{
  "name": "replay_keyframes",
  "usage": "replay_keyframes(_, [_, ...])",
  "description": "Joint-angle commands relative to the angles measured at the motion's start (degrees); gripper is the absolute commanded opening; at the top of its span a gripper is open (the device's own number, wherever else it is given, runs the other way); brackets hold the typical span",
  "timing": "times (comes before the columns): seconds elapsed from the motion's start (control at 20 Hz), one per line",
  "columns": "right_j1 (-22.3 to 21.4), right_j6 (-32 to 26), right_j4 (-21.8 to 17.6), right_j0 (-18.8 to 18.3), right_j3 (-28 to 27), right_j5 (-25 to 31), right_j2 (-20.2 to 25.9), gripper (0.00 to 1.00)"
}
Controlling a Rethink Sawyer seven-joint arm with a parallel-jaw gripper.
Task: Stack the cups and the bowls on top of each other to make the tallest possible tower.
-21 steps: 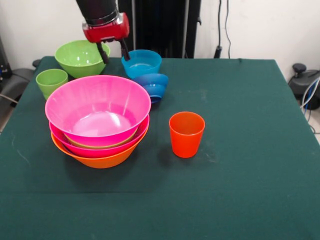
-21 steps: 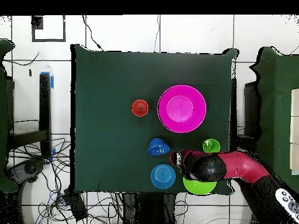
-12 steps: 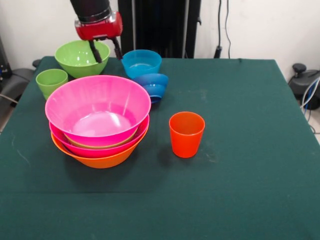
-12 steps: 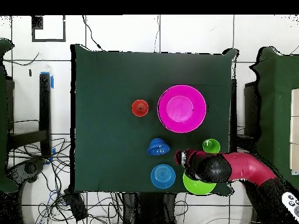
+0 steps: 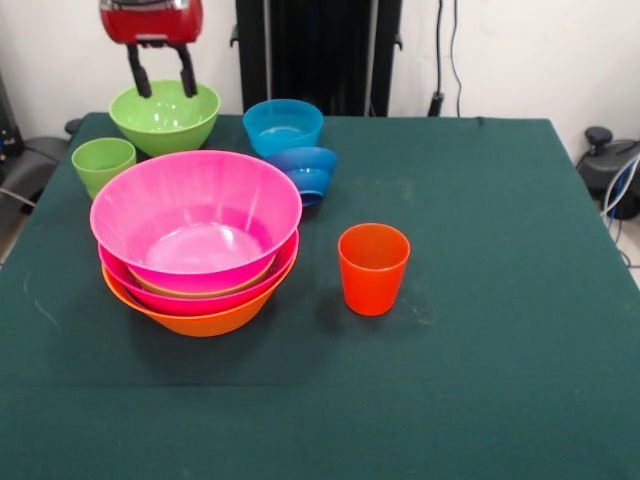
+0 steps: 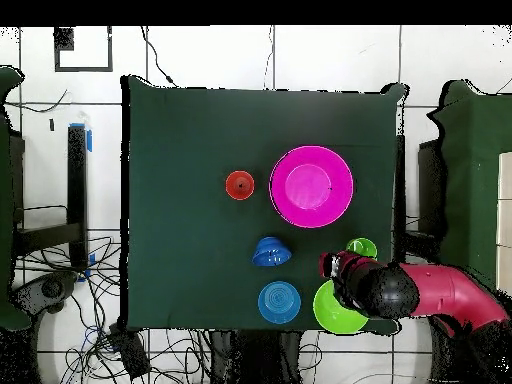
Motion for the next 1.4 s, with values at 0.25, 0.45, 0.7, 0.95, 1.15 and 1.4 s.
replay_keyframes(0.25, [3.07, 5.69, -1.64, 5.62, 1.29, -1.92, -7.9, 1.0])
replay_keyframes(0.45, [6.5, 8.51, -2.54, 7.78, 1.65, -6.39, -10.57, 1.0])
replay_keyframes(0.7, [8.57, 10.63, -1.6, 11.01, 1.52, -10.91, -13.3, 1.0])
replay_keyframes(0.95, [11.47, 10.62, -0.68, 13.93, -0.1, -14.31, -15.54, 1.0])
replay_keyframes(1.15, [13.96, 9.5, 0.04, 15.58, -2.42, -16.04, -17.02, 1.0])
replay_keyframes(1.4, [16.59, 8.56, -1.54, 16.78, -3.69, -19.04, -20.12, 1.0])
